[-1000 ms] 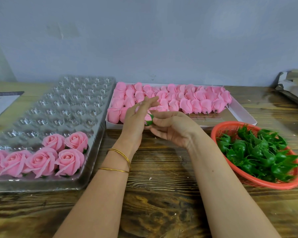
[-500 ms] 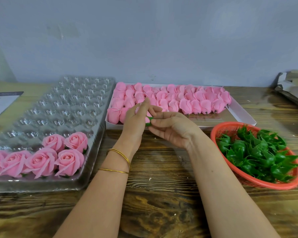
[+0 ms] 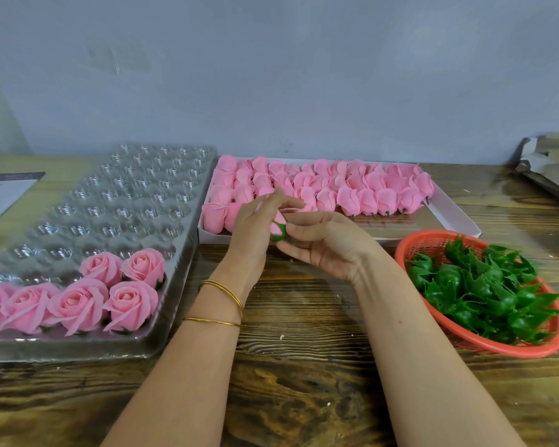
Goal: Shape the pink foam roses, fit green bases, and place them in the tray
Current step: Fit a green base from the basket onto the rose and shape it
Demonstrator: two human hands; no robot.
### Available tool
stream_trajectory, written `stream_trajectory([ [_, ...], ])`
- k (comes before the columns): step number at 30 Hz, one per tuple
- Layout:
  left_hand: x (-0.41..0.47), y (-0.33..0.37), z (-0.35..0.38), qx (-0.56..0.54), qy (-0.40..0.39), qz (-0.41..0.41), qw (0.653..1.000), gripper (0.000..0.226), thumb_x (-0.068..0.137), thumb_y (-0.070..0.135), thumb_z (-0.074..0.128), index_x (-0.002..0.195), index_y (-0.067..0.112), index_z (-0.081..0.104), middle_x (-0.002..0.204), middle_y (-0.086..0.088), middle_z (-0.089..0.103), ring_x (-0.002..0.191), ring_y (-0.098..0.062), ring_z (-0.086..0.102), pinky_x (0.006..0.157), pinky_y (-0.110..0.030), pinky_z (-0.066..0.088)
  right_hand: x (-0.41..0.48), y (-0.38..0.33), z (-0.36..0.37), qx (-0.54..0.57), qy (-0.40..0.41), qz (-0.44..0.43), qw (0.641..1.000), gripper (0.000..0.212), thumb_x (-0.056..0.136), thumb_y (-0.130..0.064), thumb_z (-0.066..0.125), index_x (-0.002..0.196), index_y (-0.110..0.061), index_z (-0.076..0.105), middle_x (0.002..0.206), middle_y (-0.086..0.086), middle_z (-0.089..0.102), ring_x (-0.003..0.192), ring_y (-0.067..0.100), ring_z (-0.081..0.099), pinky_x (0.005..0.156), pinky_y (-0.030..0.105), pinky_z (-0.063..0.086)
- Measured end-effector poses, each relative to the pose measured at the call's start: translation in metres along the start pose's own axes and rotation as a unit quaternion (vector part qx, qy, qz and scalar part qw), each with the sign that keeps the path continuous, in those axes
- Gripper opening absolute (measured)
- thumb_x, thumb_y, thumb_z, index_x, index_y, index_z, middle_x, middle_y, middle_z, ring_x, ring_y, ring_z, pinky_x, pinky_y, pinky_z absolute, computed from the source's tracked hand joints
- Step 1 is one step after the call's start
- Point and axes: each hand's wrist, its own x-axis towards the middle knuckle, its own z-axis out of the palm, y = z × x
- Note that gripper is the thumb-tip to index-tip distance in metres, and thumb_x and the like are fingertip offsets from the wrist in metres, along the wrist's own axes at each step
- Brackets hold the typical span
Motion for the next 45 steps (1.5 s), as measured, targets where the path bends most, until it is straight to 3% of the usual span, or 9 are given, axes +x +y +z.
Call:
stream_trajectory([
  [5, -0.001, 0.001, -0.001, 0.017, -0.012, -0.012, 1.000, 0.034, 0.082, 0.057, 0.058, 0.092, 0.033, 0.080, 0.105, 0.004, 0.076, 0.113, -0.015, 0.064, 0.106, -0.046, 0.046, 0.002, 0.002, 0.000, -0.006, 0.016, -0.020, 1.000, 0.026, 0.086, 0.018, 0.054, 0.105, 0.005, 0.066, 0.084, 0.012, 0.074, 0.077, 0.019, 0.073, 0.071, 0.027, 0.061],
  [12, 0.000, 0.001, -0.002, 0.020, -0.014, -0.001, 1.000, 0.026, 0.083, 0.051, 0.059, 0.091, 0.037, 0.080, 0.097, 0.026, 0.072, 0.100, 0.010, 0.063, 0.098, -0.033, 0.046, 0.003, 0.006, 0.000, -0.041, 0.032, -0.054, 0.997, 0.034, 0.081, 0.019, 0.061, 0.112, 0.005, 0.065, 0.089, 0.014, 0.072, 0.077, 0.019, 0.072, 0.077, 0.028, 0.060],
  [18, -0.003, 0.005, -0.001, 0.007, -0.022, -0.019, 1.000, 0.028, 0.082, 0.049, 0.059, 0.091, 0.033, 0.080, 0.126, -0.004, 0.067, 0.123, -0.021, 0.058, 0.108, -0.050, 0.043, 0.001, 0.005, 0.000, -0.067, 0.019, -0.066, 0.995, 0.031, 0.077, 0.021, 0.063, 0.100, 0.000, 0.067, 0.081, 0.010, 0.073, 0.074, 0.019, 0.072, 0.075, 0.027, 0.060],
  [22, -0.004, 0.005, -0.001, 0.009, -0.040, -0.018, 0.999, 0.025, 0.089, 0.040, 0.057, 0.091, 0.032, 0.080, 0.132, -0.005, 0.063, 0.126, -0.020, 0.056, 0.108, -0.049, 0.043, 0.000, 0.004, 0.001, -0.071, 0.013, -0.056, 0.996, 0.039, 0.077, 0.022, 0.061, 0.115, 0.010, 0.061, 0.095, 0.021, 0.064, 0.075, 0.024, 0.069, 0.079, 0.030, 0.059],
  [34, -0.003, 0.004, -0.001, -0.026, -0.063, -0.037, 0.997, 0.023, 0.097, 0.030, 0.058, 0.096, 0.025, 0.080, 0.122, -0.006, 0.069, 0.119, -0.018, 0.062, 0.098, -0.037, 0.052, 0.001, 0.004, 0.002, -0.094, 0.017, -0.065, 0.993, 0.024, 0.077, 0.021, 0.062, 0.094, 0.005, 0.066, 0.084, 0.016, 0.062, 0.068, 0.022, 0.068, 0.070, 0.026, 0.060],
  [37, -0.004, 0.006, 0.001, -0.029, -0.045, -0.038, 0.998, 0.022, 0.089, 0.041, 0.065, 0.097, 0.026, 0.079, 0.109, 0.001, 0.074, 0.109, -0.014, 0.067, 0.091, -0.035, 0.054, 0.002, 0.005, 0.002, -0.112, 0.010, -0.080, 0.990, 0.024, 0.078, 0.021, 0.061, 0.080, -0.001, 0.069, 0.069, 0.008, 0.063, 0.065, 0.017, 0.067, 0.066, 0.023, 0.058],
  [39, -0.005, 0.007, 0.002, -0.029, -0.023, -0.037, 0.999, 0.037, 0.079, 0.048, 0.073, 0.105, 0.022, 0.076, 0.103, 0.003, 0.075, 0.102, -0.013, 0.069, 0.081, -0.031, 0.057, 0.004, 0.007, 0.001, -0.111, 0.010, -0.100, 0.989, 0.035, 0.078, 0.022, 0.059, 0.064, -0.008, 0.069, 0.055, 0.000, 0.060, 0.058, 0.013, 0.064, 0.069, 0.026, 0.060],
  [41, -0.004, 0.007, 0.003, -0.032, -0.005, -0.033, 0.999, 0.059, 0.072, 0.049, 0.080, 0.118, 0.014, 0.068, 0.108, -0.003, 0.073, 0.106, -0.020, 0.068, 0.077, -0.034, 0.057, 0.006, 0.008, 0.000, -0.100, 0.015, -0.123, 0.987, 0.031, 0.079, 0.022, 0.058, 0.067, -0.005, 0.070, 0.054, 0.000, 0.060, 0.058, 0.013, 0.064, 0.077, 0.033, 0.061],
  [45, -0.006, 0.008, 0.004, -0.027, -0.017, -0.014, 0.999, 0.077, 0.055, 0.050, 0.081, 0.114, 0.003, 0.063, 0.114, -0.023, 0.068, 0.110, -0.036, 0.065, 0.094, -0.056, 0.053, 0.009, 0.010, -0.001, -0.074, 0.063, -0.178, 0.979, 0.016, 0.078, 0.018, 0.063, 0.087, 0.005, 0.069, 0.071, 0.012, 0.068, 0.068, 0.020, 0.067, 0.069, 0.030, 0.060],
])
